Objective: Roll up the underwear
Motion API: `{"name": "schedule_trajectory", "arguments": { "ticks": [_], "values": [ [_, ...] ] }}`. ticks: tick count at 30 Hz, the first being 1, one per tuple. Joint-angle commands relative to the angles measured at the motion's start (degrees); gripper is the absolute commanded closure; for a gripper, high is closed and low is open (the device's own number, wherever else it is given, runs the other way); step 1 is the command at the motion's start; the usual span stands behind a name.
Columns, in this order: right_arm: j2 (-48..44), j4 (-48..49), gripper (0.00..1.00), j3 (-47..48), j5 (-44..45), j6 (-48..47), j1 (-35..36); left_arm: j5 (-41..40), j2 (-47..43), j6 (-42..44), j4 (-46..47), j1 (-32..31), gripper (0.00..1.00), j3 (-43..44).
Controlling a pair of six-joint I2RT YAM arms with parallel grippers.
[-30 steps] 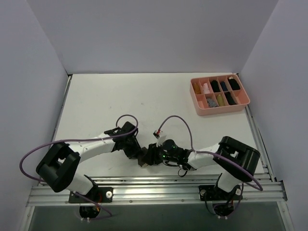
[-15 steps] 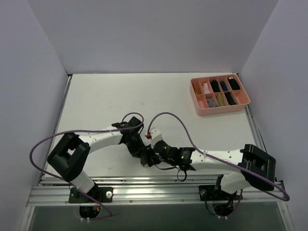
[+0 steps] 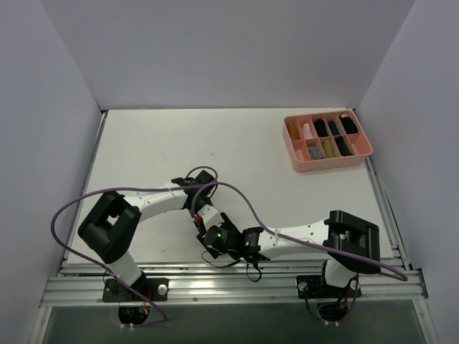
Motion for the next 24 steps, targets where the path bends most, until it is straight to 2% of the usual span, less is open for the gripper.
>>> {"name": "schedule_trajectory", "arguments": {
  "ticks": [1,10,13,14,17,20,21,24],
  "values": [
    [1.8,-2.0,0.43,2.7,4.5,-1.7,1.3,-2.9,3.9,1.2,-5.5,-0.9,0.73,-2.5],
    [7.9,-3.6,0.46,6.3,8.1,-1.6,4.1,-2.6,5.0,0.6,-7.1,-0.9,0.72,-1.9],
    [9.0,-4.0,0.64,5.3,8.7,0.3,4.3,-2.2,3.3,-1.5,-7.9,-0.5,0.71,-2.9],
    [9.1,-3.9,0.79,4.6,8.7,2.6,4.3,-1.8,2.3,-2.5,-7.6,-0.1,0.69,-4.6],
    [8.7,-0.7,0.94,-0.5,6.1,6.8,4.0,0.4,-4.7,-7.3,-4.1,1.6,0.66,-8.6],
    [8.3,4.8,0.98,-6.5,0.4,9.9,2.6,2.2,-12.1,-10.6,-2.2,3.8,0.6,-12.0],
    [8.2,9.0,0.98,-8.3,-3.4,11.6,1.9,1.9,-13.7,-11.1,-2.3,4.2,0.52,-12.0],
    [7.9,16.7,0.99,-14.1,-9.0,14.4,-1.3,-0.3,-19.0,-10.7,-3.9,5.9,0.46,-11.1]
  ]
}}
